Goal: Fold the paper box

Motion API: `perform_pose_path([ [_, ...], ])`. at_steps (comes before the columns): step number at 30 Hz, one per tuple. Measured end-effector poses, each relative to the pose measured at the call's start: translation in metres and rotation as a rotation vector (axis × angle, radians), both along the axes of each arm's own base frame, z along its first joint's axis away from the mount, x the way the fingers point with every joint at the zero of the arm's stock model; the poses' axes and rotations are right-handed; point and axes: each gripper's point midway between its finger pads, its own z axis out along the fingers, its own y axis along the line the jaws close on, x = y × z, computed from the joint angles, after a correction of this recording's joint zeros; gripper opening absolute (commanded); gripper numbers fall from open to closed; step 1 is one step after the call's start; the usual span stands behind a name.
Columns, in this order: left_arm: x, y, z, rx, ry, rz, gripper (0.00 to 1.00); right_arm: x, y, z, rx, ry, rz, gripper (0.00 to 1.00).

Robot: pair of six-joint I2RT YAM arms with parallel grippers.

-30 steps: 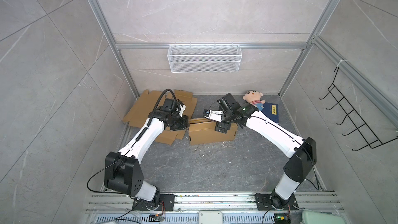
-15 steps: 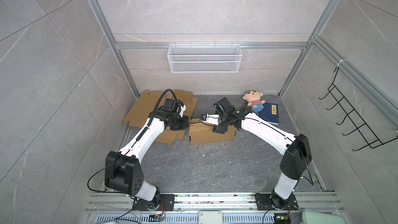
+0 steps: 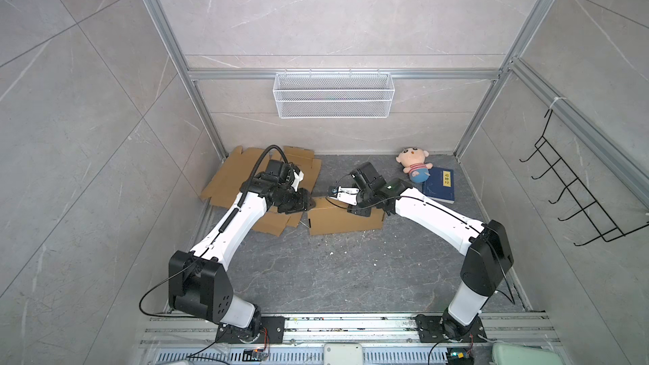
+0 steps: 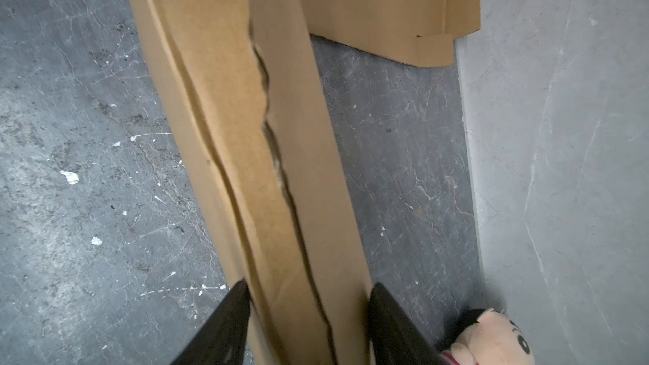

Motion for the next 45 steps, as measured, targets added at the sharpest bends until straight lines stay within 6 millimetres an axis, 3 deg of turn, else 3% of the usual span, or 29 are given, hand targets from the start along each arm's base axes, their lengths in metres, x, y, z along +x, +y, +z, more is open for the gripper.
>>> perform_pose_path([
  [4, 0.011, 0.008, 0.038, -0.156, -0.06, 0.071, 0.62, -0.003, 0.0, 0.0, 0.011, -0.011, -0.003, 0.54],
  [7, 0.024, 0.011, 0.046, -0.226, -0.069, 0.112, 0.62, -0.007, -0.001, 0.0, 0.019, -0.016, -0.008, 0.54],
  [13, 0.035, 0.002, 0.009, -0.249, 0.032, 0.114, 0.6, -0.008, 0.0, -0.001, 0.028, -0.02, -0.021, 0.54],
  [19, 0.018, 0.0, -0.036, -0.248, 0.148, 0.099, 0.52, -0.008, 0.0, -0.001, 0.038, -0.013, -0.04, 0.57],
  [24, 0.013, -0.001, -0.047, -0.261, 0.156, 0.066, 0.44, -0.013, 0.003, 0.001, 0.096, 0.044, -0.072, 0.69],
  [27, 0.015, 0.0, -0.047, -0.268, 0.145, 0.06, 0.42, -0.016, 0.001, 0.015, 0.218, 0.114, -0.134, 0.72],
  [29, 0.016, 0.0, -0.047, -0.269, 0.14, 0.055, 0.4, -0.009, -0.015, 0.036, 0.333, 0.147, -0.236, 0.72],
  [31, 0.017, -0.001, -0.047, -0.268, 0.134, 0.048, 0.4, 0.006, -0.05, 0.062, 0.469, 0.17, -0.401, 0.69],
  [33, 0.017, -0.001, -0.046, -0.267, 0.131, 0.045, 0.4, 0.019, -0.088, 0.075, 0.58, 0.215, -0.575, 0.65],
  [35, 0.018, -0.001, -0.046, -0.266, 0.129, 0.044, 0.39, 0.027, -0.125, 0.073, 0.668, 0.299, -0.75, 0.62],
  [37, 0.019, -0.001, -0.046, -0.265, 0.126, 0.042, 0.39, 0.028, -0.146, 0.059, 0.719, 0.405, -0.888, 0.61],
  [39, 0.02, -0.001, -0.046, -0.264, 0.124, 0.041, 0.39, 0.023, -0.149, 0.045, 0.745, 0.501, -0.957, 0.59],
  [45, 0.021, -0.001, -0.045, -0.266, 0.119, 0.034, 0.37, 0.007, -0.132, 0.009, 0.731, 0.71, -1.028, 0.45],
])
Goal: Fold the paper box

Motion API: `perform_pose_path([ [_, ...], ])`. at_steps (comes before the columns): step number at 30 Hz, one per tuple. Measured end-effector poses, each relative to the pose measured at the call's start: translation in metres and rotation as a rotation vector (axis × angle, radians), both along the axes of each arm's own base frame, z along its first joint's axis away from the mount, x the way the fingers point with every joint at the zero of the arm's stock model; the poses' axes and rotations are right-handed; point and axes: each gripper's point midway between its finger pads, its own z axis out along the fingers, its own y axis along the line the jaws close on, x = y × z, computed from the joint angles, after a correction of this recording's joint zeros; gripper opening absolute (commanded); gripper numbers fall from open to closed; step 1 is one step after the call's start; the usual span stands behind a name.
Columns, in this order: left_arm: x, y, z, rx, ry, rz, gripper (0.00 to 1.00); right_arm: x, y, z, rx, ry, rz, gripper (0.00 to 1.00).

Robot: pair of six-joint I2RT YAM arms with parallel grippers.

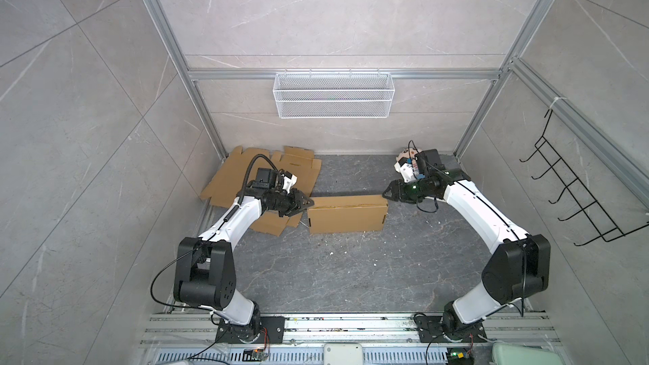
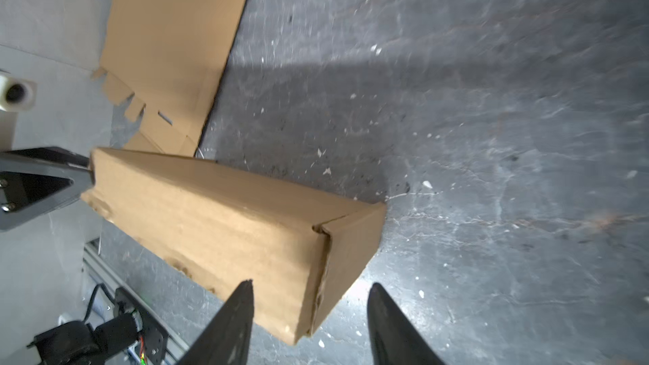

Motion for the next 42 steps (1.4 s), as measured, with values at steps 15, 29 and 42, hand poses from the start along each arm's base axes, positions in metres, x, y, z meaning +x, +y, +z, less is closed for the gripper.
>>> perform_pose_path([
  [15, -0.025, -0.024, 0.003, 0.031, -0.042, -0.069, 0.4, -0.017, -0.019, -0.016, -0.02, 0.025, -0.043, 0.43],
  [29, -0.119, -0.041, -0.012, 0.048, 0.051, -0.212, 0.68, -0.104, -0.046, -0.048, -0.074, 0.177, -0.108, 0.66],
  [42, -0.035, -0.053, -0.006, 0.187, -0.15, -0.224, 0.76, -0.141, -0.019, -0.114, 0.04, 0.374, -0.28, 0.67],
])
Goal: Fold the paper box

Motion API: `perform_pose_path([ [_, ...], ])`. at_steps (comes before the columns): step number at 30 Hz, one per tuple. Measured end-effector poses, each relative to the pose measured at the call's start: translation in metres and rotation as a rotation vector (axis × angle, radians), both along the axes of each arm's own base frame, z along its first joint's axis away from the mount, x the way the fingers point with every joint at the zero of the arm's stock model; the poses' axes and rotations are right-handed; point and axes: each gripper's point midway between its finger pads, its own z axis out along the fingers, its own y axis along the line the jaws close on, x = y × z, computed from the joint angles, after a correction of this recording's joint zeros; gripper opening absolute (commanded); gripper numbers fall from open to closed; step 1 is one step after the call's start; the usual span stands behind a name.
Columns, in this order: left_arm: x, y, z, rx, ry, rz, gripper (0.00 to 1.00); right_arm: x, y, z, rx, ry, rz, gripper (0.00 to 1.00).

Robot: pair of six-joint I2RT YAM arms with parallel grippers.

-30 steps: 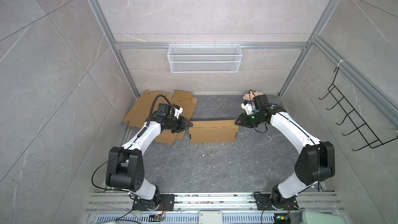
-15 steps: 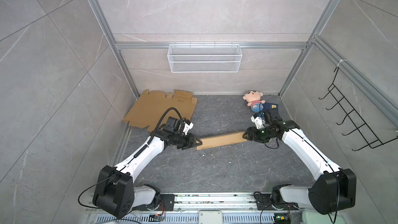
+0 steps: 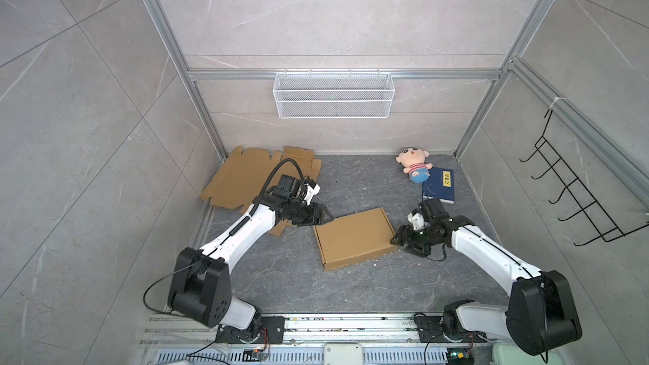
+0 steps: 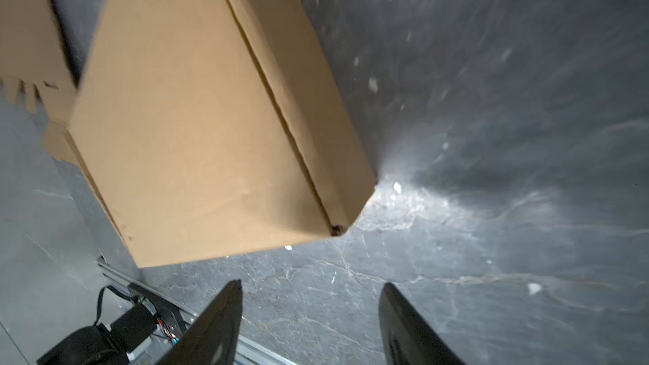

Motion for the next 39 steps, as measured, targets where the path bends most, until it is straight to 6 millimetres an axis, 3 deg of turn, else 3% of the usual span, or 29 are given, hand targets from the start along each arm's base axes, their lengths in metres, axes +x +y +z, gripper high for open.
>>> perform_pose_path([
  [4, 0.049, -0.01, -0.031, 0.062, -0.028, 0.006, 0.77, -0.015, 0.028, -0.01, 0.045, 0.023, -0.018, 0.74],
  [8, 0.079, -0.021, -0.061, 0.074, -0.009, -0.002, 0.78, -0.008, 0.049, -0.012, 0.126, 0.004, -0.066, 0.75],
  [11, 0.084, -0.028, -0.08, 0.054, 0.032, -0.016, 0.79, 0.005, 0.055, -0.015, 0.156, 0.0, -0.106, 0.75],
  [16, 0.069, -0.03, -0.095, 0.014, 0.11, -0.031, 0.78, 0.037, 0.052, -0.017, 0.172, 0.001, -0.151, 0.75],
  [22, 0.04, -0.04, -0.108, -0.018, 0.195, -0.02, 0.78, 0.097, 0.023, -0.006, 0.185, -0.057, -0.208, 0.73],
  [26, 0.016, -0.078, -0.106, -0.045, 0.223, -0.05, 0.76, 0.124, -0.002, -0.003, 0.179, -0.091, -0.221, 0.73],
  [32, -0.011, -0.146, -0.092, -0.114, 0.237, -0.094, 0.75, 0.132, -0.053, -0.013, 0.146, -0.077, -0.274, 0.73],
  [39, -0.007, -0.227, -0.086, -0.188, 0.255, -0.089, 0.7, 0.137, -0.124, -0.021, 0.084, -0.076, -0.392, 0.72],
])
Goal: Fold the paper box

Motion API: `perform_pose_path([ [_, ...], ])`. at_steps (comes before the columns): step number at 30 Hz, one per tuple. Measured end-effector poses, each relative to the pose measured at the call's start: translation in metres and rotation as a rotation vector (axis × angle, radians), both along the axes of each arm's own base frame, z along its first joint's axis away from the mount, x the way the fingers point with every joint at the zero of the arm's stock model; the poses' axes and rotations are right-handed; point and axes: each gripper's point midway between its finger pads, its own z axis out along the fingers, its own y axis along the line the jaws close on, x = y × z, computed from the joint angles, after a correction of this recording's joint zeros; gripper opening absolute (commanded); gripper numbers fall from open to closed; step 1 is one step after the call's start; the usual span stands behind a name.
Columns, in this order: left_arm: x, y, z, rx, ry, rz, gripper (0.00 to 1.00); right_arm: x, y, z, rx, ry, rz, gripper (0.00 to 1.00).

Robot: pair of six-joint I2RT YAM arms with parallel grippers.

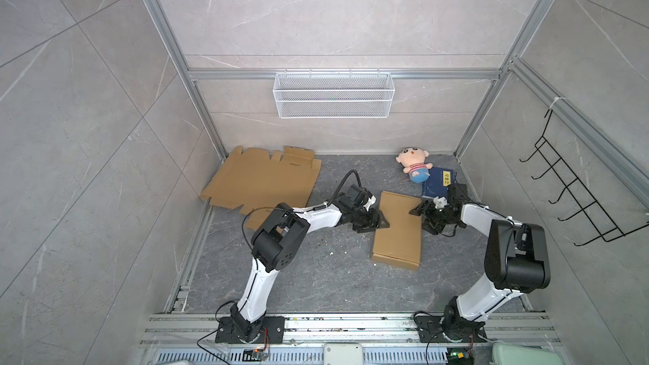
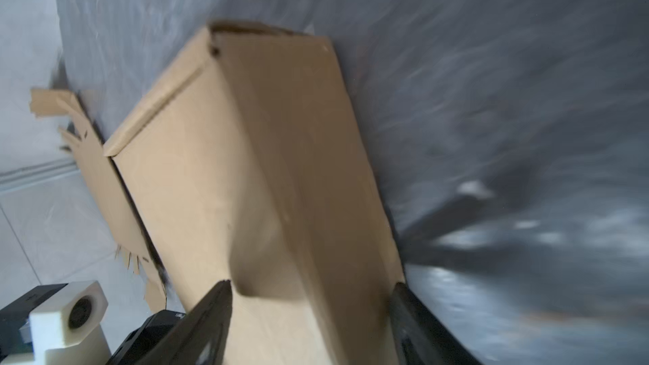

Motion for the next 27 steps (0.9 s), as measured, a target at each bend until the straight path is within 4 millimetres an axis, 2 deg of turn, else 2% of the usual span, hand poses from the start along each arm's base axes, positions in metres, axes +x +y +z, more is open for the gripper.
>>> perform_pose_path([
  [3, 0.003, -0.027, -0.003, -0.022, 0.023, 0.014, 0.7, 0.008, -0.024, 0.001, -0.027, -0.007, -0.04, 0.72],
  [9, 0.001, -0.069, -0.013, -0.063, 0.088, 0.056, 0.69, 0.017, -0.06, 0.008, -0.148, -0.016, -0.088, 0.76],
  [13, -0.009, -0.087, -0.017, -0.089, 0.119, 0.062, 0.69, 0.021, -0.074, 0.016, -0.234, -0.016, -0.085, 0.85],
  [16, -0.02, -0.094, -0.016, -0.094, 0.128, 0.049, 0.71, 0.017, -0.081, 0.02, -0.291, 0.004, -0.08, 0.89],
  [19, -0.026, -0.096, -0.018, -0.093, 0.123, 0.036, 0.74, 0.009, -0.088, 0.027, -0.356, 0.024, -0.075, 0.92],
  [21, -0.031, -0.089, -0.016, -0.082, 0.105, 0.03, 0.76, 0.006, -0.094, 0.039, -0.403, 0.016, -0.077, 0.94],
  [24, -0.03, -0.066, -0.01, -0.043, 0.083, 0.047, 0.77, 0.005, -0.099, 0.058, -0.454, -0.013, -0.084, 0.94],
  [27, -0.017, -0.041, 0.006, -0.013, 0.034, 0.065, 0.78, 0.008, -0.094, 0.072, -0.48, -0.043, -0.07, 0.95],
])
